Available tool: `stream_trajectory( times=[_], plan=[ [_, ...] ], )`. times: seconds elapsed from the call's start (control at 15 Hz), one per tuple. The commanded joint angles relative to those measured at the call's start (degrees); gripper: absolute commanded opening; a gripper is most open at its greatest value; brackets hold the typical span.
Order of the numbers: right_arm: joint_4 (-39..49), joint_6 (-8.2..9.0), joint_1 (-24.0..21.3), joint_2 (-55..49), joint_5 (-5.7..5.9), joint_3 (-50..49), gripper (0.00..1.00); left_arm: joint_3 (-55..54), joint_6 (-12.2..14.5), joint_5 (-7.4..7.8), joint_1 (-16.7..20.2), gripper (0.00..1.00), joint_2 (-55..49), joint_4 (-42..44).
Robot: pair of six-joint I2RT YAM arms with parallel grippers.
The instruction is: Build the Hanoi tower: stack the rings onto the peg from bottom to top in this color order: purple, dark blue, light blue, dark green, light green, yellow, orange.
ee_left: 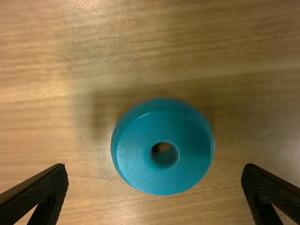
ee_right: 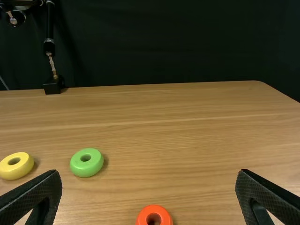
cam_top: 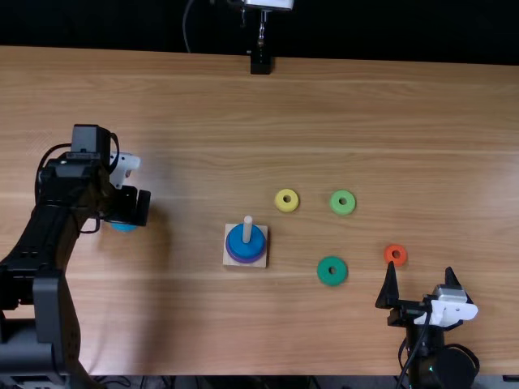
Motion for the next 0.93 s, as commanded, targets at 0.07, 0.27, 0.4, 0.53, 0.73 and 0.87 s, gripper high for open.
stream_trajectory(
  times=[0.07,0.27,0.4,0.53,0.73,0.87],
  plan=[
    [-0.15,-0.08,0.18,-0.73,0.27,-0.27,1.00,-0.89,0.55,0.19,-0.58,1.00,1.57,0.26],
    [-0.15,0.02,0.18,-0.73,0.27,-0.27,1.00,-0.89,0.55,0.19,-0.58,1.00,3.15,0.36],
    [-0.15,-0.08,0.18,-0.73,0.38,-0.27,1.00,-0.89,0.55,0.19,-0.58,1.00,3.59,0.36],
    [-0.15,-0.08,0.18,-0.73,0.27,-0.27,1.00,-0.80,0.55,0.19,-0.49,1.00,3.85,0.36],
    [-0.15,-0.08,0.18,-0.73,0.27,-0.27,1.00,-0.71,0.55,0.29,-0.40,1.00,4.65,0.36],
    [-0.15,-0.08,0.18,-0.73,0.27,-0.27,1.00,-0.62,0.55,0.29,-0.40,1.00,4.82,0.47]
  ],
)
